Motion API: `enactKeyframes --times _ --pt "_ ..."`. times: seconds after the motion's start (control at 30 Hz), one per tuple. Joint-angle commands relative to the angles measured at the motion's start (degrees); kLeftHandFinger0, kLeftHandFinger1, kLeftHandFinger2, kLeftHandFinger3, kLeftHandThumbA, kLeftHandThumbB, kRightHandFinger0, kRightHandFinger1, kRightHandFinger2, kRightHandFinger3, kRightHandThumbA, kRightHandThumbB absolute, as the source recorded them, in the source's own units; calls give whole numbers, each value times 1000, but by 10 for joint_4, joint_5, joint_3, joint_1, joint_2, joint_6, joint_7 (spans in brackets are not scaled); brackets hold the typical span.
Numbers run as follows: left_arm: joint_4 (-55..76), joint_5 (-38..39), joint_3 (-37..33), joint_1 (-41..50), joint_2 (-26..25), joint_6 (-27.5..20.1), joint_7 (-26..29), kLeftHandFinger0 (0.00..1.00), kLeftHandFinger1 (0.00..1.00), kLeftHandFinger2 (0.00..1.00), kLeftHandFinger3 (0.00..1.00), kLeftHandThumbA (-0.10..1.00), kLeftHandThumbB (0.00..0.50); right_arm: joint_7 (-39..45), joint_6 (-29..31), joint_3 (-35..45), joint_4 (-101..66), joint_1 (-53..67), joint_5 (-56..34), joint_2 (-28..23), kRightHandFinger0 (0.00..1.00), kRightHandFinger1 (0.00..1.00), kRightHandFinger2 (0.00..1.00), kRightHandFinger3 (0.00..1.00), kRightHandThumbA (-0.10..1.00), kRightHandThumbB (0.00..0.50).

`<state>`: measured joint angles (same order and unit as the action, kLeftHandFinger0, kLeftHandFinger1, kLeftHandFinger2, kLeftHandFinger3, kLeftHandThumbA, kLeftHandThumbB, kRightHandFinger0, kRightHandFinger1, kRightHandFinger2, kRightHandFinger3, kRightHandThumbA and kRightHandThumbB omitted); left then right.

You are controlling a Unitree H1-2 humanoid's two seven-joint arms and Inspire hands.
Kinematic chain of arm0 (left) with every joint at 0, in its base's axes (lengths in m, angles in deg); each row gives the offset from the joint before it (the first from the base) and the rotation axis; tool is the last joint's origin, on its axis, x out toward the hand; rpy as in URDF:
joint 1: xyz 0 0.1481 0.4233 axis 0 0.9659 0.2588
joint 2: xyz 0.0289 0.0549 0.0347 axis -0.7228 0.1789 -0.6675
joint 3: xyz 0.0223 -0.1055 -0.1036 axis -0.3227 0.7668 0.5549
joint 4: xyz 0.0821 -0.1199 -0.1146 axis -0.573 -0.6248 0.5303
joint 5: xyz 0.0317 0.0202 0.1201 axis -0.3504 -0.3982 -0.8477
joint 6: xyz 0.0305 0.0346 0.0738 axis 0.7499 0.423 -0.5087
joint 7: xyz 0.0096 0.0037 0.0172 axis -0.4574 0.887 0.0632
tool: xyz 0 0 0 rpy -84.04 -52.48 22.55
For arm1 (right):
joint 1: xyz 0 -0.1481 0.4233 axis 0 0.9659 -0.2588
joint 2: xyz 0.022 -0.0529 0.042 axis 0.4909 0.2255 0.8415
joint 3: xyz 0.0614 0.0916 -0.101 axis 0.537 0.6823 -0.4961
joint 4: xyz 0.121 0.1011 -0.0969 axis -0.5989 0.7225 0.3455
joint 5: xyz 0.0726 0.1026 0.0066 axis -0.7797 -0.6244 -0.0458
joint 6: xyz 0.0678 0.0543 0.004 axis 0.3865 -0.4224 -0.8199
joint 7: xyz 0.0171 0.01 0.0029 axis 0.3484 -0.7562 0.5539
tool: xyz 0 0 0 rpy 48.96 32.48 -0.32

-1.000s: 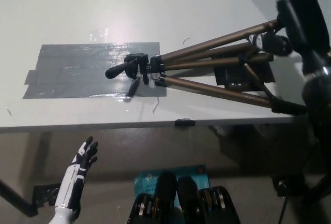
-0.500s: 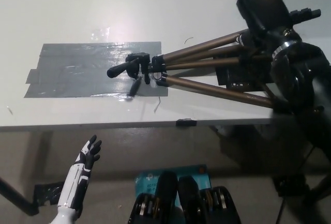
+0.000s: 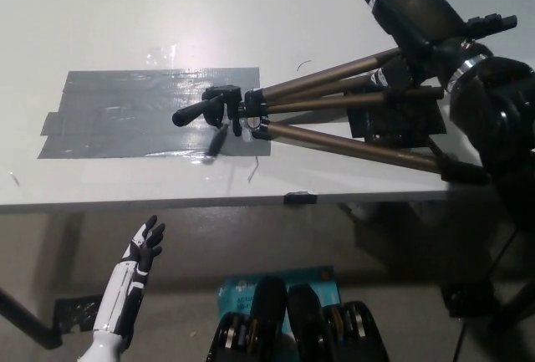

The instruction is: A tripod is kept on the middle of the desk infront of the robot and the robot grabs one of its legs to pick it up and hands it to a person

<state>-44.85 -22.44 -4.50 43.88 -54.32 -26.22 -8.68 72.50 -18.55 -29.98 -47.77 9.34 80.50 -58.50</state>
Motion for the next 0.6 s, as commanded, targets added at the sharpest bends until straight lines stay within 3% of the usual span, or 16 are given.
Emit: enactKeyframes --times 0.0,0.23,0.57 --pt "22 -8 -5 -3 -8 -5 -4 1000 1000 1000 1000 1000 123 35 -5 7 -21 -29 -16 -16 1000 1000 1000 1000 1000 500" --pt "16 -6 -7 -4 -7 -15 -4 1000 1000 1000 1000 1000 114 -49 15 -32 143 -67 49 -2 1000 1000 1000 1000 1000 500" --pt "23 -5 -8 -13 -11 -5 -7 1000 1000 1000 1000 1000 117 -90 22 -65 294 -103 51 21 1000 1000 1000 1000 992 500"
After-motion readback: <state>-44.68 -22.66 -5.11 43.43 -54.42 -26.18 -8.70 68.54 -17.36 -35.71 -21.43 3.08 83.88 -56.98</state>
